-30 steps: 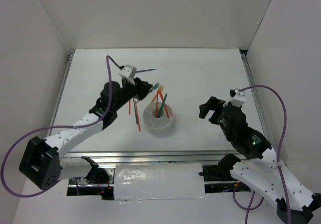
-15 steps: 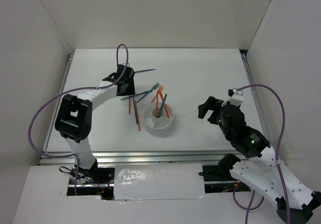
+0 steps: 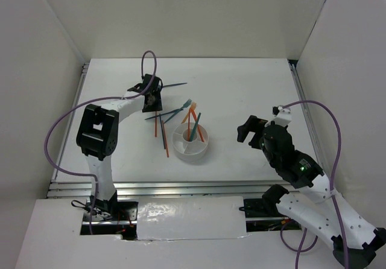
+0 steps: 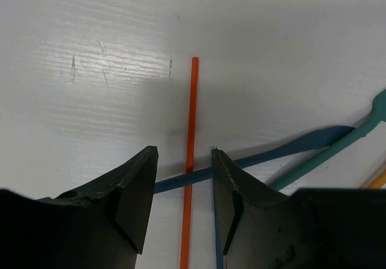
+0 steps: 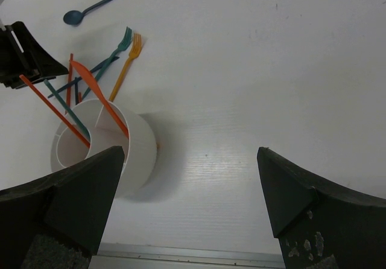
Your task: Sort the eating utensils into containers
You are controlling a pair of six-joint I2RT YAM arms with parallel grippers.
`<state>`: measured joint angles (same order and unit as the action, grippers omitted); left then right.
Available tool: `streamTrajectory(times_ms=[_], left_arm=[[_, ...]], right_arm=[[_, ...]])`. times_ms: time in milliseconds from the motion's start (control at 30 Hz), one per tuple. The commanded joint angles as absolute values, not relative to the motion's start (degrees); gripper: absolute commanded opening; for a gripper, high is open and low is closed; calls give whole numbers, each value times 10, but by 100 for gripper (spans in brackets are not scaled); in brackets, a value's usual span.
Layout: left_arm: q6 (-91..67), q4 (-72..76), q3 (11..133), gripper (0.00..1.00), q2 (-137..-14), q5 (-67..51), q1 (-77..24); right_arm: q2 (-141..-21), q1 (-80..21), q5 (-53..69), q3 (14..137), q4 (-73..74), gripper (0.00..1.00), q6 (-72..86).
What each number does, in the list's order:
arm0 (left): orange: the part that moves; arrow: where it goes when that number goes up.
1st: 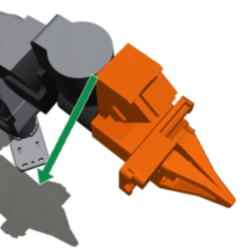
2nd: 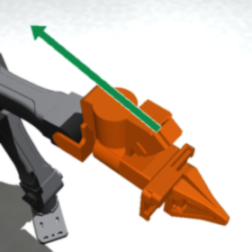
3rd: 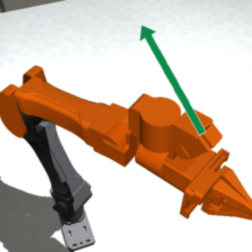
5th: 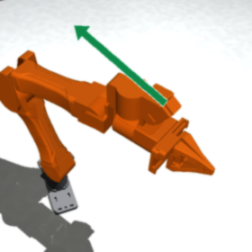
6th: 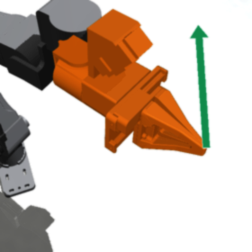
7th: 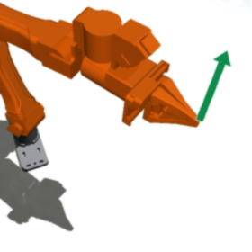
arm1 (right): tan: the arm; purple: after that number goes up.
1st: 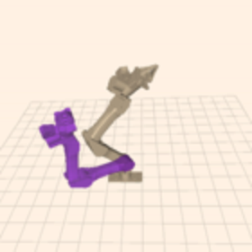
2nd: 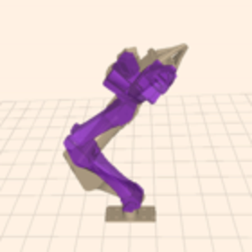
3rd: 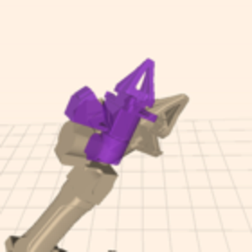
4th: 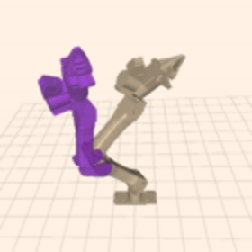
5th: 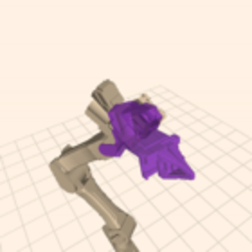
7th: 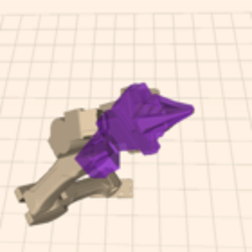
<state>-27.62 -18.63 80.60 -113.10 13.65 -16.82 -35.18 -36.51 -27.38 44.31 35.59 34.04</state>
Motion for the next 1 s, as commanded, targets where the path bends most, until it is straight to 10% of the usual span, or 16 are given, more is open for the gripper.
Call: streamTrajectory(times_ms=[0,333,700,967], left_arm=[[-275,-178,826,54,-1157,125,-160],[-289,-178,817,44,-1189,124,-163],[-279,-187,810,0,-1160,127,-148],[-247,-199,794,0,-1025,267,-151]], right_arm=[[-355,-369,-280,471,349,100,342],[-362,-370,-277,472,347,100,345],[-359,-370,-274,480,352,100,344],[-345,-371,-270,477,353,100,345]])
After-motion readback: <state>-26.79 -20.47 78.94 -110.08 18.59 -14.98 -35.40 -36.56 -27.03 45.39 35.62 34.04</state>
